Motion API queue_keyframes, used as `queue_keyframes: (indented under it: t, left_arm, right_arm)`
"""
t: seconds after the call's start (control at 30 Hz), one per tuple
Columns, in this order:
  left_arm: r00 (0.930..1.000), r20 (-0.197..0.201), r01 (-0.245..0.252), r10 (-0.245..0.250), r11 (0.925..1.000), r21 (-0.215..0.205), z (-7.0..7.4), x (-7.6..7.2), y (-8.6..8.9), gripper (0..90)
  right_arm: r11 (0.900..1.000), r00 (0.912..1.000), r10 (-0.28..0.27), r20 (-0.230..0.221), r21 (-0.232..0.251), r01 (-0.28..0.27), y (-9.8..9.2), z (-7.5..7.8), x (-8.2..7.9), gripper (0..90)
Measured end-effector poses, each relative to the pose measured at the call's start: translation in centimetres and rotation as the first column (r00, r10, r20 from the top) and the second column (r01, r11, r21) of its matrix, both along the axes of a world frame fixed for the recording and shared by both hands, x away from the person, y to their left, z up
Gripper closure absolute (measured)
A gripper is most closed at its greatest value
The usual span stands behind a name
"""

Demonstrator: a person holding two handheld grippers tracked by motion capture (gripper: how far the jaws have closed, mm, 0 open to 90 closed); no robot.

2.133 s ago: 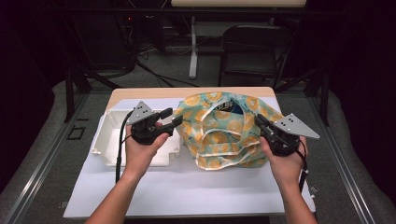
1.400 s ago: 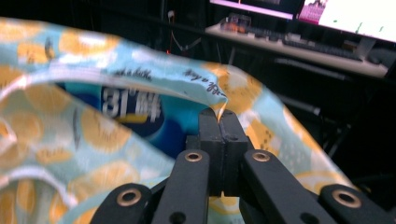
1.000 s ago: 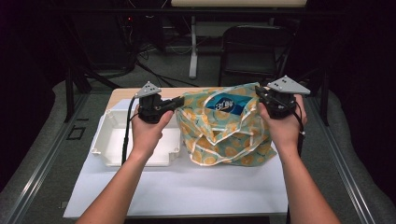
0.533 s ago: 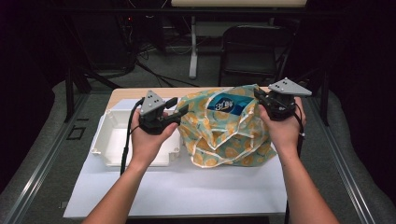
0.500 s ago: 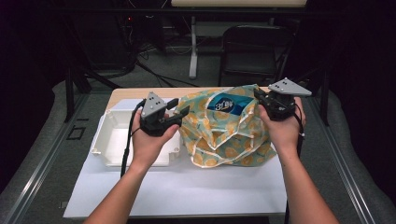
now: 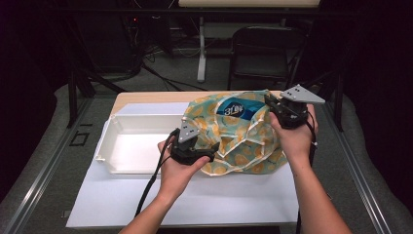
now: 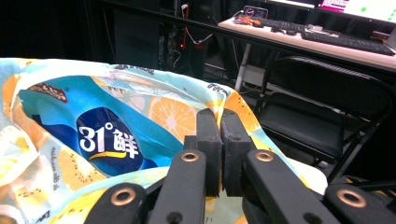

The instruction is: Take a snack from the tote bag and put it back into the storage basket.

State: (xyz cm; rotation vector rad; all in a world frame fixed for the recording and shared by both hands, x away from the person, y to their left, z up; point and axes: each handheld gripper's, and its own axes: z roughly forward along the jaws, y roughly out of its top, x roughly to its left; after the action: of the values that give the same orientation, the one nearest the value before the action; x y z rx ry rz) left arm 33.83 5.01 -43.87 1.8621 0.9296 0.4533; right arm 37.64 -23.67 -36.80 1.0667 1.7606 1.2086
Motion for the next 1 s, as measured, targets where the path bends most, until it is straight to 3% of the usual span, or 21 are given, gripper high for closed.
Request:
queue_keyframes:
  t: [0.07, 0.1, 0.17, 0.2, 0.27, 0.43, 0.6, 0.63, 0.77, 0.83, 0.87, 0.93, 1.0]
  left_arm:
    - [1.0000, 0.006, -0.005, 0.005, 0.9998, 0.019, 0.5, 0.4, -0.5, 20.2]
    - [0.9998, 0.020, -0.010, 0.009, 0.9997, 0.024, 0.8, 0.4, -0.6, 28.9]
    - [0.9995, 0.029, 0.009, -0.010, 0.9995, 0.031, 1.3, 0.5, -0.6, 58.8]
    - [0.9989, 0.023, 0.041, -0.042, 0.9989, 0.023, 1.5, 0.5, -0.5, 72.8]
    - [0.9962, 0.026, 0.083, -0.083, 0.9965, 0.011, 2.0, 0.5, -0.2, 89.3]
    - [0.9914, 0.080, 0.109, -0.104, 0.9918, -0.066, 3.7, 1.4, 1.8, 90.0]
    - [0.9850, 0.130, 0.129, -0.113, 0.9840, -0.122, 7.0, 3.4, 3.3, 90.0]
    - [0.9845, 0.130, 0.137, -0.118, 0.9790, -0.151, 7.8, 4.0, 3.6, 90.0]
    - [0.9920, 0.112, 0.086, -0.058, 0.9611, -0.263, 10.0, 7.2, 5.0, 90.0]
    - [0.9964, 0.081, 0.046, -0.024, 0.9570, -0.286, 10.1, 8.8, 5.4, 90.0]
    - [0.9983, 0.058, 0.023, -0.007, 0.9574, -0.288, 9.7, 9.6, 5.3, 90.0]
    - [0.9999, 0.008, -0.006, 0.008, 0.9682, -0.250, 8.3, 10.7, 4.9, 90.0]
    - [0.9993, -0.039, -0.011, 0.002, 0.9743, -0.225, 6.7, 11.4, 4.2, 90.0]
  right_arm:
    - [1.000, 1.0000, 0.005, -0.002, 0.000, -0.005, -0.1, 0.0, 0.0, 88.7]
    - [1.000, 1.0000, 0.005, 0.001, 0.004, -0.005, 0.0, -0.1, -0.1, 88.8]
    - [1.000, 0.9999, 0.013, 0.003, 0.000, -0.013, -0.1, -0.1, -0.1, 88.9]
    - [1.000, 0.9999, 0.017, 0.003, -0.003, -0.017, -0.1, -0.2, -0.1, 89.0]
    - [1.000, 0.9997, 0.024, 0.009, -0.009, -0.024, -0.3, -0.2, -0.2, 89.0]
    - [1.000, 0.9997, 0.022, 0.013, -0.016, -0.022, -0.7, -0.1, -0.3, 89.2]
    - [0.999, 0.9996, 0.021, 0.019, -0.029, -0.020, -0.8, 0.4, -0.1, 89.3]
    - [0.999, 0.9995, 0.023, 0.024, -0.027, -0.022, -0.8, 0.6, 0.0, 89.3]
    - [0.999, 0.9996, 0.015, 0.024, -0.044, -0.014, -0.6, 1.4, 0.4, 89.3]
    - [0.998, 0.9998, 0.011, 0.019, -0.054, -0.010, -0.6, 1.6, 0.8, 89.3]
    - [0.998, 0.9999, 0.007, 0.010, -0.056, -0.006, -0.6, 1.6, 1.0, 89.2]
    - [0.998, 0.9995, -0.007, -0.030, -0.058, 0.005, -0.7, 1.2, 1.6, 88.8]
    - [0.999, 0.9982, -0.018, -0.058, -0.048, 0.016, -1.0, 0.5, 2.1, 87.3]
